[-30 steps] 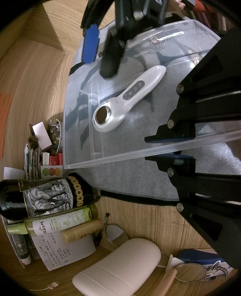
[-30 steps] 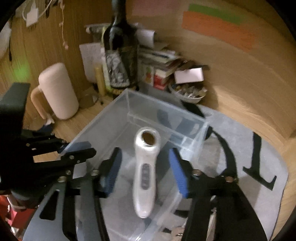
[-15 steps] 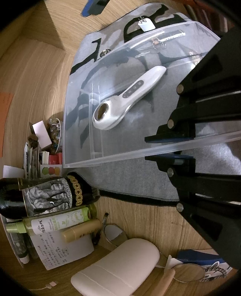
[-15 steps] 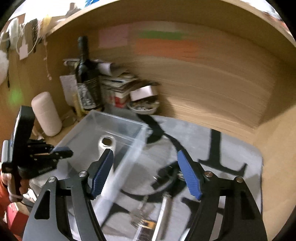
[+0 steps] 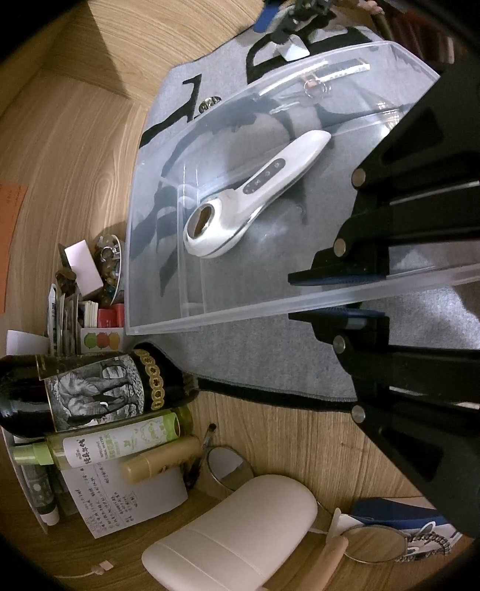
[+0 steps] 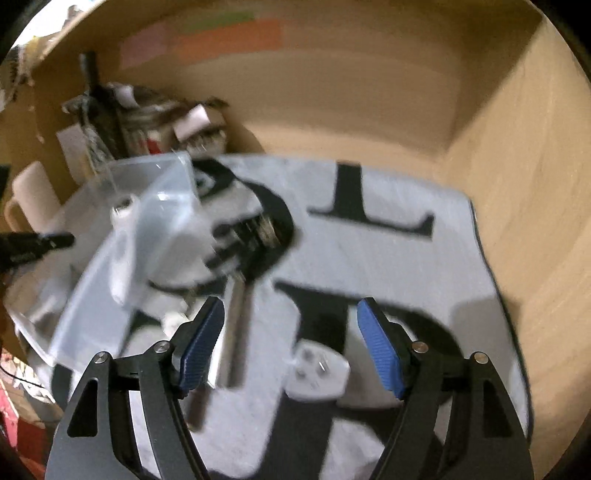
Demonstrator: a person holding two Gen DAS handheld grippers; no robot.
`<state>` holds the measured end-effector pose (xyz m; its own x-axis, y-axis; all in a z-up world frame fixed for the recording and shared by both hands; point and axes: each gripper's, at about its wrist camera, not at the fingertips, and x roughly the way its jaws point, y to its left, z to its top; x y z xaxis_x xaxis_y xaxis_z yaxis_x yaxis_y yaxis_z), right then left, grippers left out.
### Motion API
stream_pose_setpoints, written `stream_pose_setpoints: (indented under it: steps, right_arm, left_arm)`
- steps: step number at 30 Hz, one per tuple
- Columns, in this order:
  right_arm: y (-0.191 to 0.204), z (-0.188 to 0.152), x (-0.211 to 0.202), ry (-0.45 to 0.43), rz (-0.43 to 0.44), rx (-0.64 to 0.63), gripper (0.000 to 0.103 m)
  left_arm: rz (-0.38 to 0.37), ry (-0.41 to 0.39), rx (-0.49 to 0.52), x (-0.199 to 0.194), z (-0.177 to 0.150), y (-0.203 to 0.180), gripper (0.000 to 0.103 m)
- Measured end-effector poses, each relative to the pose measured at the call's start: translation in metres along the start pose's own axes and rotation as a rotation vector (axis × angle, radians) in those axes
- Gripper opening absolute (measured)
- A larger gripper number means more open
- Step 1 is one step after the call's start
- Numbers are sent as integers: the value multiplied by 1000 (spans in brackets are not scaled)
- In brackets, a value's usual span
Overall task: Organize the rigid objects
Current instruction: 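Move the right tool to the white plug adapter and grasp it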
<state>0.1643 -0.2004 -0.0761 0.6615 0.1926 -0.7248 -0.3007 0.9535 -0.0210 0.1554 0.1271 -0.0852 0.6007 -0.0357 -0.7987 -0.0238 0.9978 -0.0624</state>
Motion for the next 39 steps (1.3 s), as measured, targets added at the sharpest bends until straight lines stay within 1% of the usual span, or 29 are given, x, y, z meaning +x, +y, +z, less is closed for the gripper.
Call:
stream_pose_setpoints:
  steps: [3,6,9,11,12,13,14,24,32,39]
  right_arm:
    - [-10,-13,9,38,-21,28,72]
    - [-18,-21,17,71,-11,60,72]
    - [-22,-27,18,76,-12,74,72]
    - [-22,-28,14,72,6,75,63]
    - [-21,-27,14,74,17,73,52]
    - [-21,-27,13,73,35,74,43]
    - [-20,-26,13,74,46,74,39]
    - [-14,-22,3,15,58,61,38]
    - [-2,-1,-13,-66,83,56,38]
    - [20,23,-29,-143,112,5,38]
  left_arm:
    - [3,0,1,0,0,0,10]
    - [3,1,1,0,0,0,10]
    - [4,1,0,0,0,-1,10]
    - [4,1,1,0,0,0,10]
    - [4,2,1,0,0,0,10]
    - [4,1,2,0,0,0,10]
    - [5,1,4,0,0,0,10]
    - [5,5,5,0,0,0,10]
    - [3,4,5,0,0,-1,10]
    - [0,4,8,-1,0,-2,10]
